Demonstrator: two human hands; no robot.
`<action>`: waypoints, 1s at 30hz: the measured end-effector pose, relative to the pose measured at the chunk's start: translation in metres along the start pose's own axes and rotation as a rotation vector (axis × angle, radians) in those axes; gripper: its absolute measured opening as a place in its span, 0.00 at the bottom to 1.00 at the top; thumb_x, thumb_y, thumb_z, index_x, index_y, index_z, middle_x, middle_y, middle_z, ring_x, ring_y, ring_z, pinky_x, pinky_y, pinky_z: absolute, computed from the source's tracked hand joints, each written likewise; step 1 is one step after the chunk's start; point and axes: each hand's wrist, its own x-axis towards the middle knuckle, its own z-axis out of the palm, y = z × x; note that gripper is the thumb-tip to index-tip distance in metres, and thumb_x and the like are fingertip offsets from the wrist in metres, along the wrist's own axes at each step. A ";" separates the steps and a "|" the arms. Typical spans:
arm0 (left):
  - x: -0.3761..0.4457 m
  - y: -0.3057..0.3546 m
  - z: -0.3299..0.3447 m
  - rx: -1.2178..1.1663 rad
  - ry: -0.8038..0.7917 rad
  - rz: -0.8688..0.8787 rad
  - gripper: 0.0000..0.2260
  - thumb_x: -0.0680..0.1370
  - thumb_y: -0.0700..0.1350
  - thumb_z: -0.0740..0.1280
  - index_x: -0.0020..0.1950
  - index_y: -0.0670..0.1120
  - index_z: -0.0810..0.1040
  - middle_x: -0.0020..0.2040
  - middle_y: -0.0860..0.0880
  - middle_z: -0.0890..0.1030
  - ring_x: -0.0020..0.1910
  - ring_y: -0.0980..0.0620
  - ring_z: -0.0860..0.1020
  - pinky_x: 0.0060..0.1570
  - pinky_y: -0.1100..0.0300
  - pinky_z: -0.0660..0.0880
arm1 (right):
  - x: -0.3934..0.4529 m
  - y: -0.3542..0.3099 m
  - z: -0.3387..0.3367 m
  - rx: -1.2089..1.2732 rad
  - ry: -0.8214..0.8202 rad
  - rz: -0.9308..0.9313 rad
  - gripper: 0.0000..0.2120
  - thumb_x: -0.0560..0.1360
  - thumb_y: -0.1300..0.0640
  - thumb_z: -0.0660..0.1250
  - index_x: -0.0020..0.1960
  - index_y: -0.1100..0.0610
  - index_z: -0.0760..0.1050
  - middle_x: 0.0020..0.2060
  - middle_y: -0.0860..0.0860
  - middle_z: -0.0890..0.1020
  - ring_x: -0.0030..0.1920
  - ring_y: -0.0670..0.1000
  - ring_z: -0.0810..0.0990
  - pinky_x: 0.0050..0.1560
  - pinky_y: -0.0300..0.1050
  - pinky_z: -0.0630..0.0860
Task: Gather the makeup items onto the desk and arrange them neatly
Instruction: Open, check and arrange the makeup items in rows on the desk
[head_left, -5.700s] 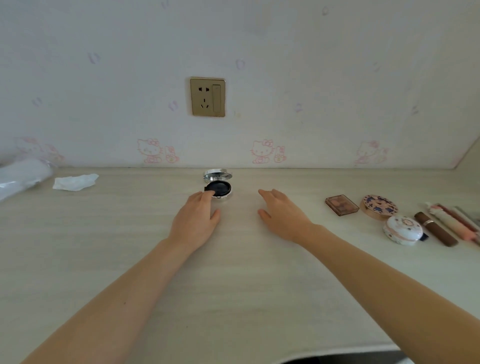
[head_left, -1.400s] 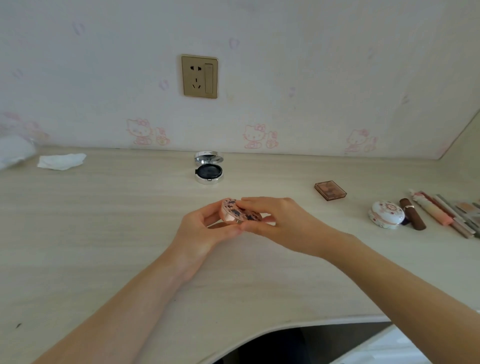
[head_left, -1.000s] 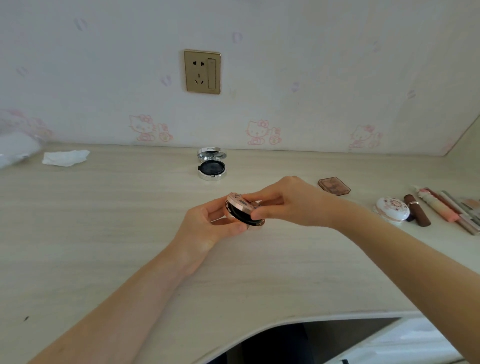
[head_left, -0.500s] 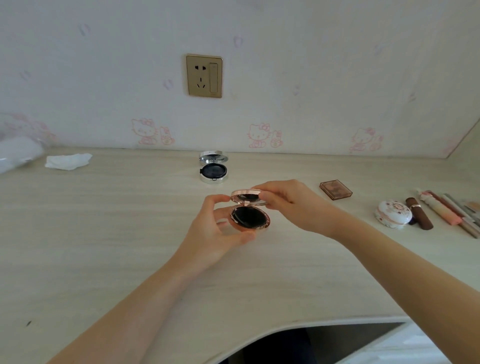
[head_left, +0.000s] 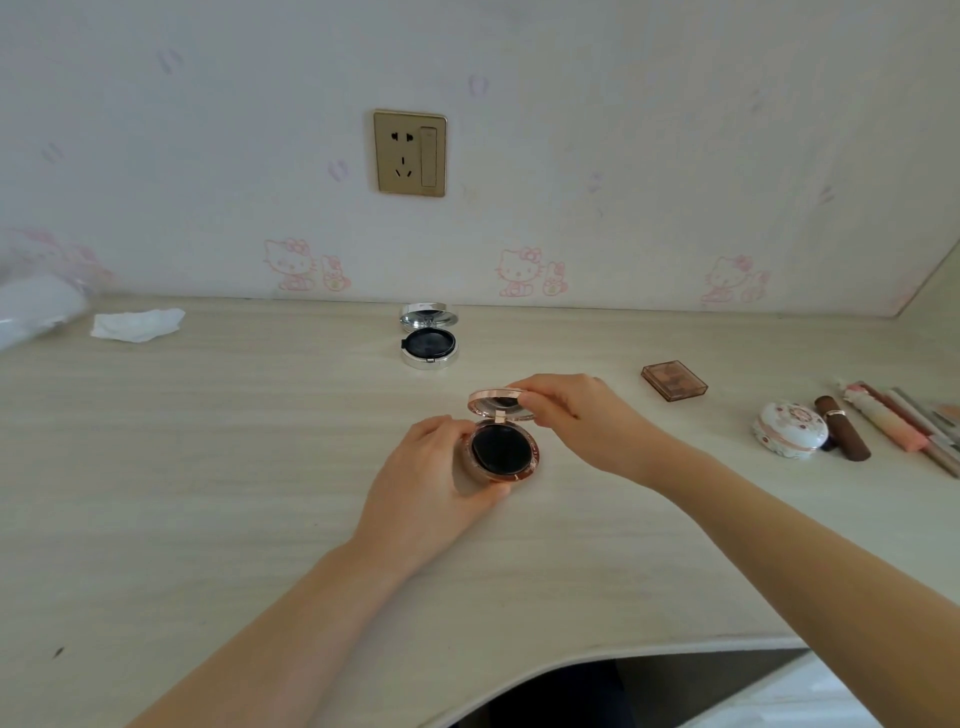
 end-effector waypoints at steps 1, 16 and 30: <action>0.000 0.000 0.000 0.004 -0.002 0.005 0.34 0.61 0.72 0.59 0.60 0.53 0.74 0.56 0.61 0.76 0.64 0.61 0.67 0.55 0.67 0.65 | 0.001 0.000 0.001 -0.002 -0.004 0.001 0.13 0.82 0.54 0.56 0.58 0.52 0.79 0.41 0.39 0.79 0.46 0.47 0.78 0.49 0.41 0.73; 0.001 -0.015 0.012 0.034 -0.059 -0.025 0.27 0.72 0.64 0.66 0.69 0.57 0.71 0.70 0.54 0.71 0.72 0.59 0.61 0.67 0.61 0.63 | 0.012 -0.004 -0.003 -0.033 -0.091 0.053 0.14 0.81 0.52 0.57 0.58 0.52 0.79 0.48 0.45 0.83 0.48 0.47 0.79 0.49 0.40 0.73; 0.001 -0.012 0.011 0.046 -0.068 0.016 0.23 0.75 0.62 0.65 0.68 0.57 0.71 0.65 0.59 0.74 0.71 0.56 0.65 0.67 0.58 0.66 | 0.025 -0.004 -0.006 0.100 -0.109 0.171 0.13 0.80 0.51 0.57 0.54 0.54 0.79 0.48 0.53 0.82 0.53 0.58 0.79 0.58 0.60 0.75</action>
